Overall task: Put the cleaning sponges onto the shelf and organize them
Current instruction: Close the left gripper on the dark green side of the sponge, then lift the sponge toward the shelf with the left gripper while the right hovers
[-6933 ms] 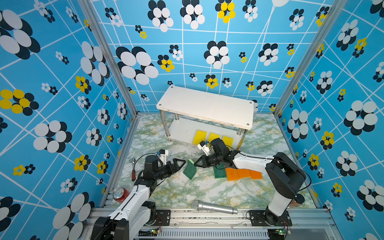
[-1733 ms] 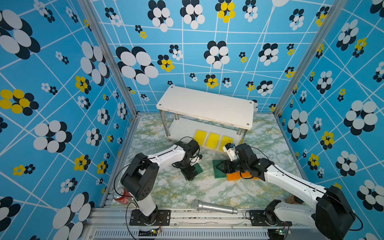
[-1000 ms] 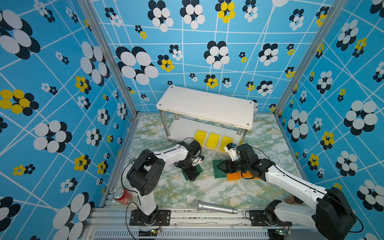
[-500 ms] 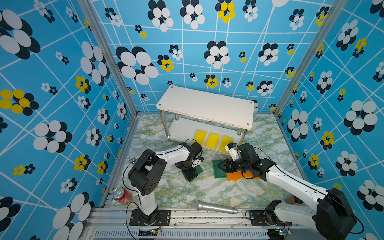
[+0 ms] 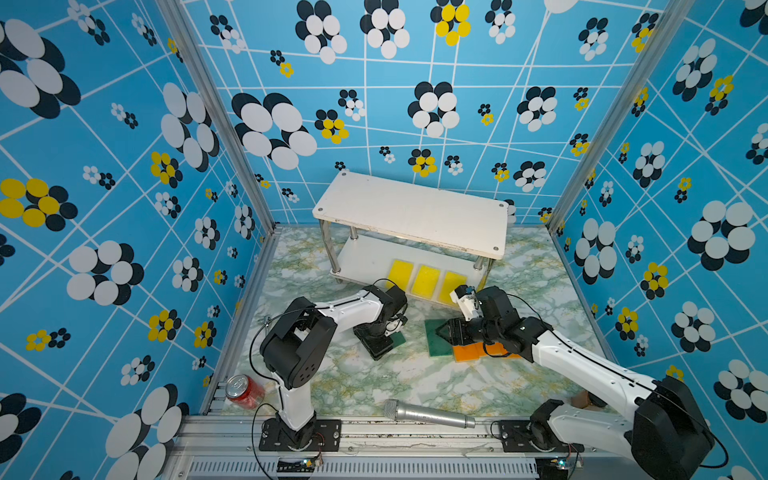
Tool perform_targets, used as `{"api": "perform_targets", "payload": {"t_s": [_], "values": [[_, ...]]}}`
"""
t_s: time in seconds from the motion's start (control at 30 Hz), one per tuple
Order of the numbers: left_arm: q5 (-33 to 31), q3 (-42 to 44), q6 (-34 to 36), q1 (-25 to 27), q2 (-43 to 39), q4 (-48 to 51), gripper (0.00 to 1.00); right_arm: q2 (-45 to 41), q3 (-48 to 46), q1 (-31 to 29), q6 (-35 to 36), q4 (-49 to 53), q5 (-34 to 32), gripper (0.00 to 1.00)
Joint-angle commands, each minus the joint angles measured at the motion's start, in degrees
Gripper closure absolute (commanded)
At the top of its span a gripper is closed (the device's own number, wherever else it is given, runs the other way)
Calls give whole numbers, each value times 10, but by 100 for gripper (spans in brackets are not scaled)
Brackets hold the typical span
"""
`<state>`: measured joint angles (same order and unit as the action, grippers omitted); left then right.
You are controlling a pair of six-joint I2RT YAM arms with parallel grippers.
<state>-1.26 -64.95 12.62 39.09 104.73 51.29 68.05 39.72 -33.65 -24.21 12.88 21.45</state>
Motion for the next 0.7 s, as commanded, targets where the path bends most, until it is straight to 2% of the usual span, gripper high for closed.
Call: {"api": "perform_targets", "payload": {"t_s": [0.0, 0.2, 0.47, 0.67], "values": [[11, -2, -11, 3, 16, -1, 39, -13, 1, 3, 3, 5, -6, 41], [8, -2, -21, 2, 16, -7, 43, -7, 2, 4, 2, 4, -4, 41], [33, 9, -52, -42, -84, -31, 41, -8, 1, 5, 2, 5, -7, 41], [12, 16, -76, -81, -156, -40, 41, -8, 1, 4, 1, 4, -6, 41]]}}
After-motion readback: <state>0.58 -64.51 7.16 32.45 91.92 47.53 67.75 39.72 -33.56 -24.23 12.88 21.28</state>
